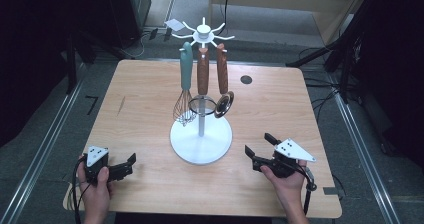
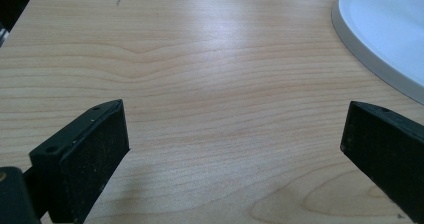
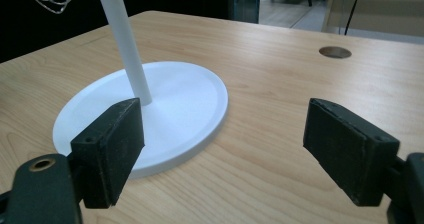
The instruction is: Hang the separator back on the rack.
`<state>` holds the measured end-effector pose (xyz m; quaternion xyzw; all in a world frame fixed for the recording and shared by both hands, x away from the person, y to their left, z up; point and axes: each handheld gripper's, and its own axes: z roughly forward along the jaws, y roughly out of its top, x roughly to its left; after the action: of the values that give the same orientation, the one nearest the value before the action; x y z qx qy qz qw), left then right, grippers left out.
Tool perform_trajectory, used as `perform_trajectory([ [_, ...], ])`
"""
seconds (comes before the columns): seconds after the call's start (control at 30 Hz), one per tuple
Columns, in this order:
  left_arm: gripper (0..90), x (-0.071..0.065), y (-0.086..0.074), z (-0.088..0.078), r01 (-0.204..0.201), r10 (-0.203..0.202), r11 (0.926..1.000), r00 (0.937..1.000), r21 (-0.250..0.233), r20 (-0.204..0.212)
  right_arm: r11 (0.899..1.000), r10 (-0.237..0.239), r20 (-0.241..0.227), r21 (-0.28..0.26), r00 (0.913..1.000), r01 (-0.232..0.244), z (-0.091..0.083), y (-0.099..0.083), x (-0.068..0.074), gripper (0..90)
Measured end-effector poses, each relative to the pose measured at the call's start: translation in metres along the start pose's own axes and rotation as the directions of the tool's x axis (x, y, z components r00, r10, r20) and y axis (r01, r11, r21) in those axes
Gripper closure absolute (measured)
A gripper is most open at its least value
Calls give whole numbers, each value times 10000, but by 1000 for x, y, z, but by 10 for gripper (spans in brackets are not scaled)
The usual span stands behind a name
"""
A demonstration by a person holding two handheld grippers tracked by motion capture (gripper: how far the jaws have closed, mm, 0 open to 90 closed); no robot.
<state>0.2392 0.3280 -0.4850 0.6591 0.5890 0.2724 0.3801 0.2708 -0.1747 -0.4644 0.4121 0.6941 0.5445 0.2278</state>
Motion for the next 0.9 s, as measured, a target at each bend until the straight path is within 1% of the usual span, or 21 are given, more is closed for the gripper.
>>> perform_trajectory([
  [0.2,0,0,0,0,25,-25,10000,10000,42,-15,9995,311,365,65,9989,-313,-5,-10,-11,183],
  [0.27,0,0,0,0,52,-52,10000,10000,48,-40,9995,305,437,67,9986,-308,-6,-12,-14,183],
  [0.37,0,1,0,1,52,-52,10000,10000,49,-42,9996,210,672,169,9975,-222,-9,-16,-20,184],
  [0.43,0,1,0,1,52,-52,10000,10000,63,-37,9993,233,877,267,9959,-257,-11,-20,-26,186],
  [0.47,0,1,0,1,54,-53,10000,10000,69,-40,9989,355,955,258,9948,-381,-13,-22,-29,186],
  [0.53,0,1,0,1,56,-56,9999,10000,90,-42,9987,412,1316,236,9904,-447,-16,-24,-35,204],
  [0.6,0,1,1,1,57,-57,9999,10000,107,-43,9977,633,1322,164,9892,-661,-20,-25,-41,190],
  [0.7,0,0,1,2,69,-68,9999,10000,126,-61,9960,862,1601,94,9833,-889,-27,-28,-51,191],
  [0.77,0,0,1,2,53,-53,9999,10000,145,-58,9962,841,1897,70,9782,-870,-32,-30,-57,188],
  [0.87,0,0,1,2,29,-29,9998,10000,196,-35,9962,814,2121,119,9739,-858,-39,-34,-65,174],
  [0.9,0,0,1,2,11,-10,9998,10000,221,-46,9950,938,2171,136,9716,-991,-42,-36,-68,170],
])
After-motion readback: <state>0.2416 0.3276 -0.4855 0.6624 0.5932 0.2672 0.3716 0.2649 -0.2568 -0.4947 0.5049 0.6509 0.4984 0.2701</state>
